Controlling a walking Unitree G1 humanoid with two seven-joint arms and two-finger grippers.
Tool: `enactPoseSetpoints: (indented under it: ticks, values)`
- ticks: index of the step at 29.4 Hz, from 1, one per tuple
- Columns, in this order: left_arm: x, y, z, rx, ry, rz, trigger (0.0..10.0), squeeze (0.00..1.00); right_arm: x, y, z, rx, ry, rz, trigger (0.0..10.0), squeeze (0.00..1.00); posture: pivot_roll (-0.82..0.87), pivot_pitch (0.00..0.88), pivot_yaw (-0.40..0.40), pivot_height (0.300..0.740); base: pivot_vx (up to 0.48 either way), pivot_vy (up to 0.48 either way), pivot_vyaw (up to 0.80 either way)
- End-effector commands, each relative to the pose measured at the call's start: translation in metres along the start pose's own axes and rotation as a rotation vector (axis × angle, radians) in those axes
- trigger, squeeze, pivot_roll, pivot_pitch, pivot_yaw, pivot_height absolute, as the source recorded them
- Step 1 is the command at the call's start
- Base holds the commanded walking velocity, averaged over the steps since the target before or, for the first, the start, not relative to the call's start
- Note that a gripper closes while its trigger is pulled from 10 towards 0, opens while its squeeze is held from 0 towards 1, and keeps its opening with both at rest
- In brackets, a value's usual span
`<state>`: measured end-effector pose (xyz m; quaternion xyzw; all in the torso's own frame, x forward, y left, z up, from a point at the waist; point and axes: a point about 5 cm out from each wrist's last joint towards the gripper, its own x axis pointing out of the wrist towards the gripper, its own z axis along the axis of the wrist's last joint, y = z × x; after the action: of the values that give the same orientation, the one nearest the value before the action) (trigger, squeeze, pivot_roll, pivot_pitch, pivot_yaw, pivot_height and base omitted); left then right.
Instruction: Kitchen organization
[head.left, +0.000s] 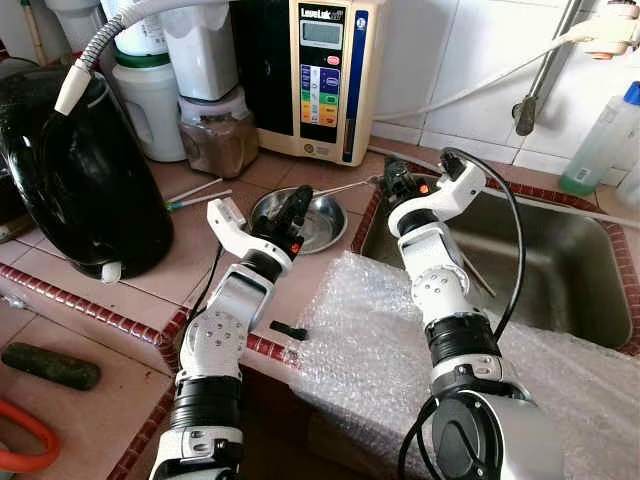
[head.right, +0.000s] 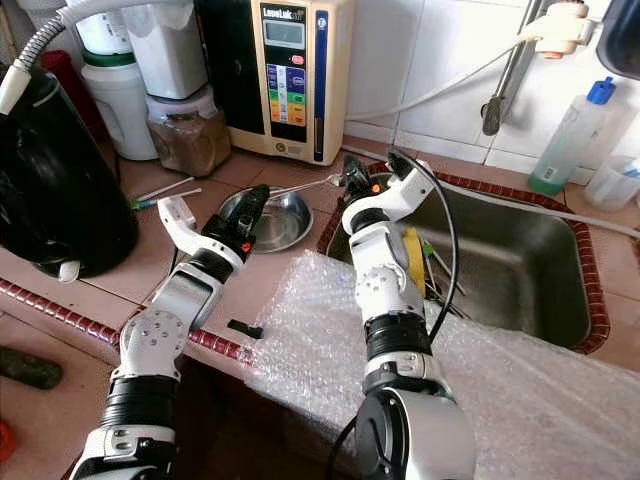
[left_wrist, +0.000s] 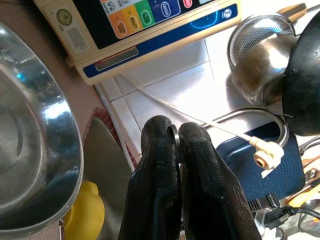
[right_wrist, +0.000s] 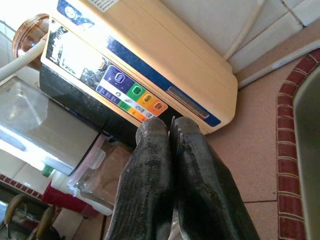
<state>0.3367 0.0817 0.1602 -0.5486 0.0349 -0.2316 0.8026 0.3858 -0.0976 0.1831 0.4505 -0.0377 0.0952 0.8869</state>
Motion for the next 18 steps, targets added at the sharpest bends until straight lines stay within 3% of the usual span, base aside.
enactPoseSetpoints:
  ticks: [1, 13, 15, 18]
  values:
    - [0.010, -0.009, 0.000, 0.052, 0.020, -0.002, 10.0, 1.00, -0.003, 0.003, -0.004, 0.017, -0.036, -0.018, 0.0, 0.00, 0.12, 0.000, 0.043, 0.740, 0.000, 0.000, 0.00]
    - [0.009, 0.001, -0.005, 0.091, 0.051, 0.050, 10.0, 1.00, -0.002, -0.001, 0.001, 0.011, -0.067, -0.042, 0.0, 0.00, 0.12, 0.000, 0.039, 0.740, 0.000, 0.000, 0.00]
    - [0.009, -0.008, -0.006, 0.194, 0.056, 0.045, 10.0, 1.00, -0.001, 0.005, 0.004, -0.051, -0.075, 0.001, 0.0, 0.00, 0.12, 0.000, 0.033, 0.740, 0.000, 0.000, 0.00]
    - [0.009, -0.012, -0.007, 0.245, 0.054, 0.039, 10.0, 1.00, 0.000, 0.009, 0.006, -0.078, -0.083, 0.022, 0.0, 0.00, 0.13, 0.000, 0.032, 0.740, 0.000, 0.000, 0.00]
